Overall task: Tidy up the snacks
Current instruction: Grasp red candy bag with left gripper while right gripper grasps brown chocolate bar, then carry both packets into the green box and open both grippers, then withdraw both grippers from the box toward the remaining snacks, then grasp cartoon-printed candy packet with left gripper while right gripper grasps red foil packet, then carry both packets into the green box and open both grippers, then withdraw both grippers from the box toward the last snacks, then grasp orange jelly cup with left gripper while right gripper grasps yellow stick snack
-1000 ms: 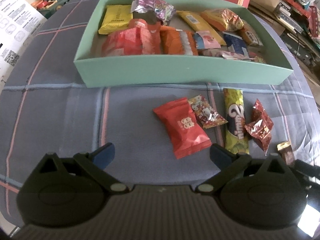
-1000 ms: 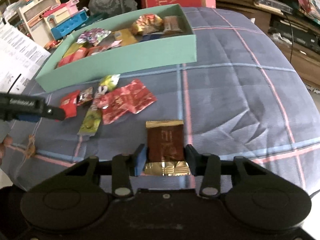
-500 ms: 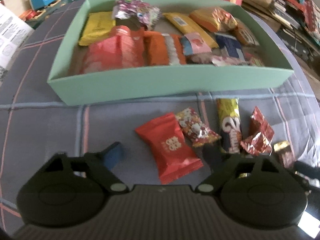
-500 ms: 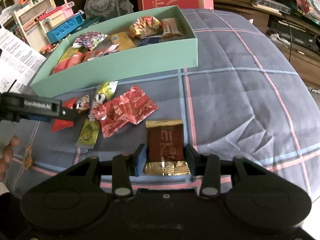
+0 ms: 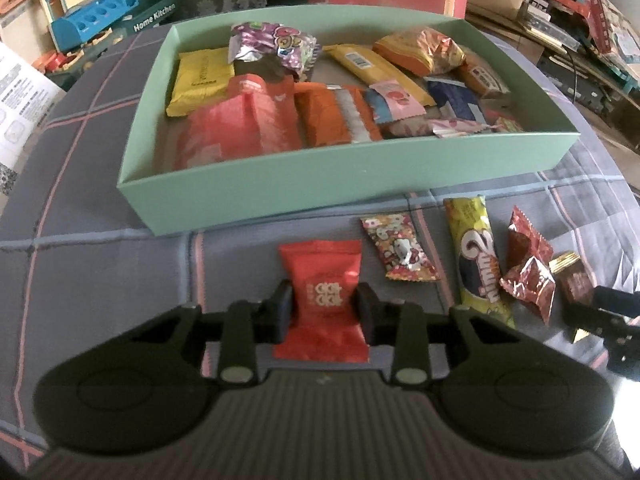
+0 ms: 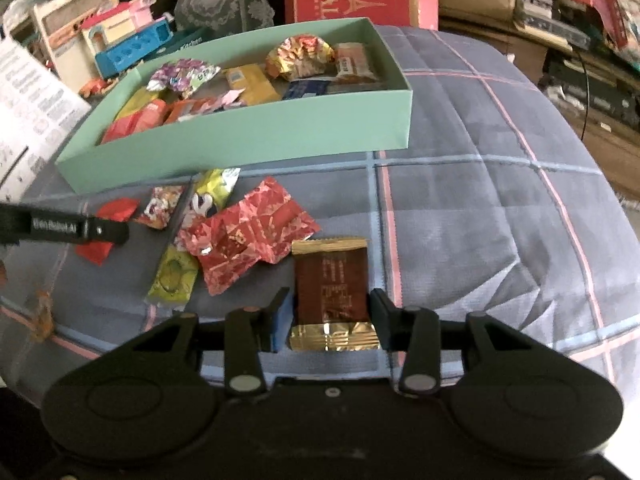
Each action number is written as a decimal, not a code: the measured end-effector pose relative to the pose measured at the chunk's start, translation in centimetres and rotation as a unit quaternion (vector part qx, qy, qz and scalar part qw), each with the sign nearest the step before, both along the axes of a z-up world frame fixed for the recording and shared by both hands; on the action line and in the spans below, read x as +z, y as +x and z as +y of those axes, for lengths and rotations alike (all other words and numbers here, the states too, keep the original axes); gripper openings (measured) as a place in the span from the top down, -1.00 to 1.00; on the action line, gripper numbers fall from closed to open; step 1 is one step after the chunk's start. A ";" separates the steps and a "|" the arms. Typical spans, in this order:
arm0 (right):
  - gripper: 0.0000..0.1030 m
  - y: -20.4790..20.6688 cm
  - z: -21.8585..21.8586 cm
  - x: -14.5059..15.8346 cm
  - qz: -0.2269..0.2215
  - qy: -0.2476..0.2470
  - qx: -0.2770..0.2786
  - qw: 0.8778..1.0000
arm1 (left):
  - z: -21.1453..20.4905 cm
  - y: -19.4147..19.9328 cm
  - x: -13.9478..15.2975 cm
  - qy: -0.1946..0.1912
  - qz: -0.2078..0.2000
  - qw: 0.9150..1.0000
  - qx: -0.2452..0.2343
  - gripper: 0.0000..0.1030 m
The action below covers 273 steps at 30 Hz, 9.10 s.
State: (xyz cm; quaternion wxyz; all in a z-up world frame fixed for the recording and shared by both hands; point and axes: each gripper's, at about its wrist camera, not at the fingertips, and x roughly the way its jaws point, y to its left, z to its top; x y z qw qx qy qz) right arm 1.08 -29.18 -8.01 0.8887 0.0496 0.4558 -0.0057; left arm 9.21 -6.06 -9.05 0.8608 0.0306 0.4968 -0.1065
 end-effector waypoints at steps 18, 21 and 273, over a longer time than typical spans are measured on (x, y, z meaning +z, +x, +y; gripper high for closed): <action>0.24 2.0 -3.0 6.5 -0.065 0.061 -0.031 0.996 | 1.8 -0.5 5.9 -0.050 -0.046 0.998 -0.001 0.39; 0.24 3.6 -2.6 7.8 -0.077 0.070 -0.025 0.994 | 1.9 1.0 7.3 -0.063 -0.054 0.997 0.001 0.39; -1.00 1.8 5.5 1.5 0.040 0.131 -0.013 0.990 | 9.7 -8.9 0.3 -0.065 0.049 0.990 0.111 -1.00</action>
